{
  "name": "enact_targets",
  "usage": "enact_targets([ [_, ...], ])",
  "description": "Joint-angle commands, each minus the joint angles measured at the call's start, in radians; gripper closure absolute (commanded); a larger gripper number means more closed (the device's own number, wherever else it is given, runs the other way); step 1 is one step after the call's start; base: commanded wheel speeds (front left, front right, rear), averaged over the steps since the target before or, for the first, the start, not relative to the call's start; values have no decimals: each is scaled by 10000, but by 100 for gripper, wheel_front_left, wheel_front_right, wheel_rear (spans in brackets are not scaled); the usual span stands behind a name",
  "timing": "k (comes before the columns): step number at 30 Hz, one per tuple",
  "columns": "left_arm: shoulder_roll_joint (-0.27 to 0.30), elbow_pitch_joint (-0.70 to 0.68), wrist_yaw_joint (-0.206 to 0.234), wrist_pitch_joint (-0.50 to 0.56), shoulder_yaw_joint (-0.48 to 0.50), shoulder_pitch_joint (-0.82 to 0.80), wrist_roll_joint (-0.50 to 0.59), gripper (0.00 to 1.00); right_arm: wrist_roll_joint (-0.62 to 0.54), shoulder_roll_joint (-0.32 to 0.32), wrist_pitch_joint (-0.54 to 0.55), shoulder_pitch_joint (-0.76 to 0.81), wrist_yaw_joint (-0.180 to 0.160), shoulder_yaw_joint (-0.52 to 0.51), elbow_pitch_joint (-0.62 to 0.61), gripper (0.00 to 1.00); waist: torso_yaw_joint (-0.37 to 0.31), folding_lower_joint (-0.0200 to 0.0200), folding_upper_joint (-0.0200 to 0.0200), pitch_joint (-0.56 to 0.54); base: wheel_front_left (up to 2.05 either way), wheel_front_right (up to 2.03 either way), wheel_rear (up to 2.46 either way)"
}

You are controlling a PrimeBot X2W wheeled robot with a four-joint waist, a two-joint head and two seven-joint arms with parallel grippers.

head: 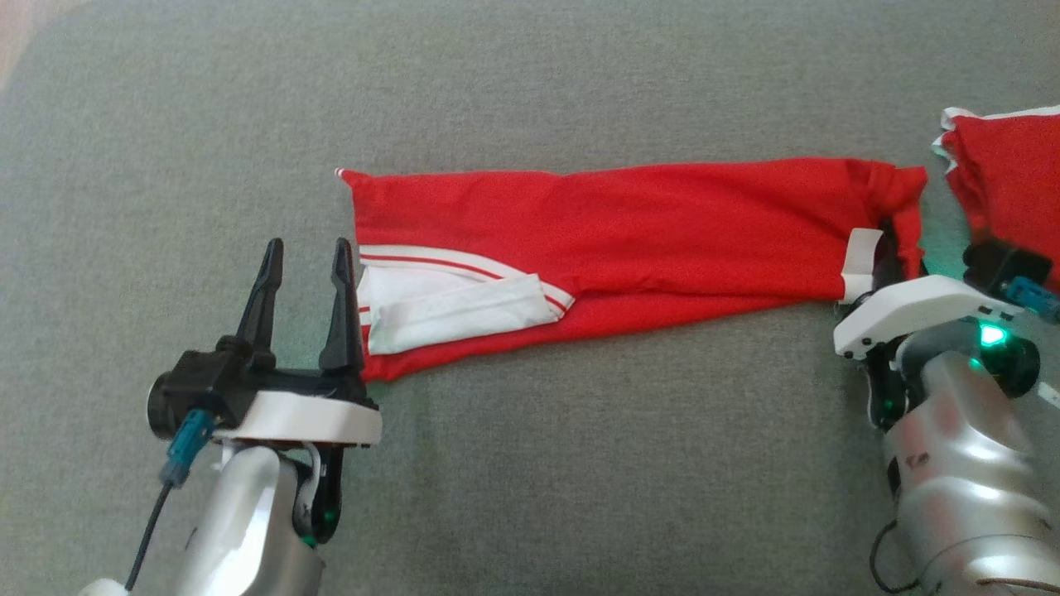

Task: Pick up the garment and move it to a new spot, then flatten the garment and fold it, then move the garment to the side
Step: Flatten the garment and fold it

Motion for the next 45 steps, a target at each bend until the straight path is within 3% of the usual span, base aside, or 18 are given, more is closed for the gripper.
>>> enact_targets([
  [1,73,-245,-53,-95,406,-294,112,0,-64,152,-111,13,-7,250,70,100,-106,0,0,-132,0,0,0],
  [11,16,-211,-126,-95,590,106,238,0,-1203,13,-337,691,-7,-1413,-1172,100,-581,0,0,-1047,0,0,0],
  [18,0,-183,-151,-95,587,371,259,0,-969,120,146,833,-7,-1294,-2175,100,-644,0,0,-1465,0,0,0],
  [22,-6,-188,-161,-95,576,459,255,0,83,146,467,876,-7,-95,-2618,100,-498,0,0,-1750,0,0,0],
  [32,-14,-238,-80,-95,597,627,160,0,3386,151,947,1227,-7,4320,-4025,100,69,0,0,-2191,0,0,0],
  [38,-16,-283,-52,-95,476,484,130,0,4556,151,844,1024,-7,5892,-4012,100,601,0,0,-2120,0,0,0],
  [45,-17,-280,-30,-95,207,271,19,0,5752,152,538,532,-7,7226,-3177,100,1230,0,0,-1771,0,0,0],
])
